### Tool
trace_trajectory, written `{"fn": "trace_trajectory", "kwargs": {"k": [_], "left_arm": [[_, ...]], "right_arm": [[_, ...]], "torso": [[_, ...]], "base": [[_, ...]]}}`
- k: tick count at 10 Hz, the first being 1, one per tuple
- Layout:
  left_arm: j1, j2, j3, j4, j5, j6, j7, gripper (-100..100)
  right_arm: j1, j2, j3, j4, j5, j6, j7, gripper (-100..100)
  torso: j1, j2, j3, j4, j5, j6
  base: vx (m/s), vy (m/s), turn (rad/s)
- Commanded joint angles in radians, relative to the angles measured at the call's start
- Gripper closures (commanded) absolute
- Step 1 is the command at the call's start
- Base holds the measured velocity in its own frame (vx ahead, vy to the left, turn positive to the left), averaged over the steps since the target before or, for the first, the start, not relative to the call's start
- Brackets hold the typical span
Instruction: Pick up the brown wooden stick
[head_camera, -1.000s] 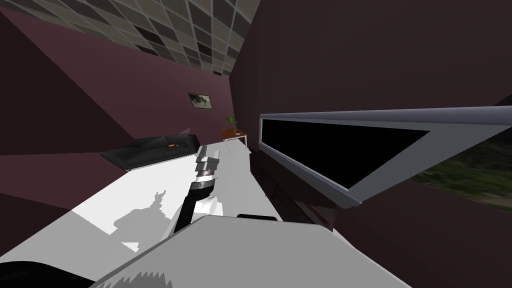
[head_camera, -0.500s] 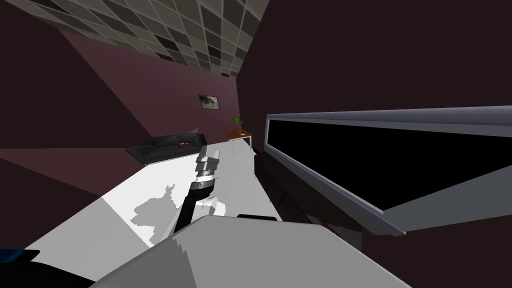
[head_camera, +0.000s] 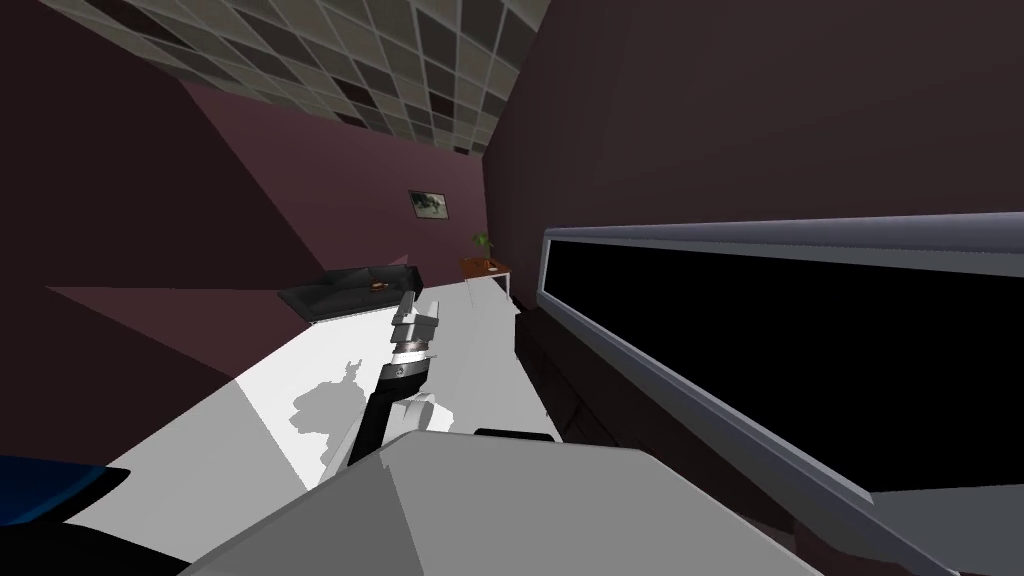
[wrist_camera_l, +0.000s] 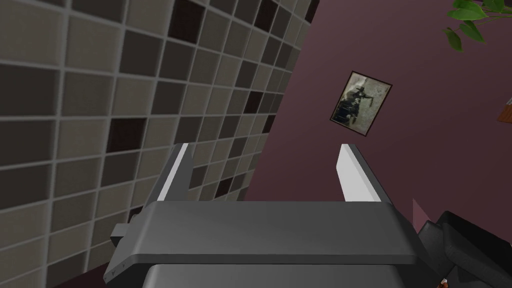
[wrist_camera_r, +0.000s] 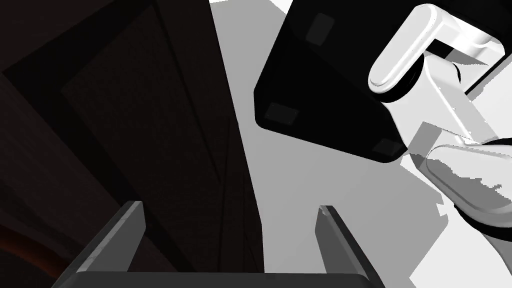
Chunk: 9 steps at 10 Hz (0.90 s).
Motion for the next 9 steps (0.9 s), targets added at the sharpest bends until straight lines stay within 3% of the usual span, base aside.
{"fn": "trace_trajectory", "kwargs": {"k": [1, 5, 6, 9], "left_arm": [[0.0, 0.0, 0.0, 0.0, 0.0, 0.0, 0.0, 0], [0.0, 0.0, 0.0, 0.0, 0.0, 0.0, 0.0, 0], [0.0, 0.0, 0.0, 0.0, 0.0, 0.0, 0.0, 0], [0.0, 0.0, 0.0, 0.0, 0.0, 0.0, 0.0, 0]], "right_arm": [[0.016, -0.029, 0.009, 0.05, 0.02, 0.016, 0.019, -100], [0.015, -0.063, 0.041, 0.099, 0.041, 0.044, 0.025, -100], [0.009, -0.083, 0.07, 0.135, 0.054, 0.068, 0.029, -100], [-0.017, -0.084, 0.119, 0.179, 0.068, 0.101, 0.031, -100]], "torso": [[0.0, 0.0, 0.0, 0.0, 0.0, 0.0], [0.0, 0.003, 0.002, 0.001, 0.0, 0.0], [-0.001, 0.004, 0.002, 0.001, 0.0, 0.001], [-0.006, -0.001, -0.001, 0.0, -0.001, 0.0]], "base": [[0.191, 0.029, 0.163], [0.108, 0.023, 0.081], [0.14, -0.035, 0.159], [0.175, -0.073, 0.149]]}}
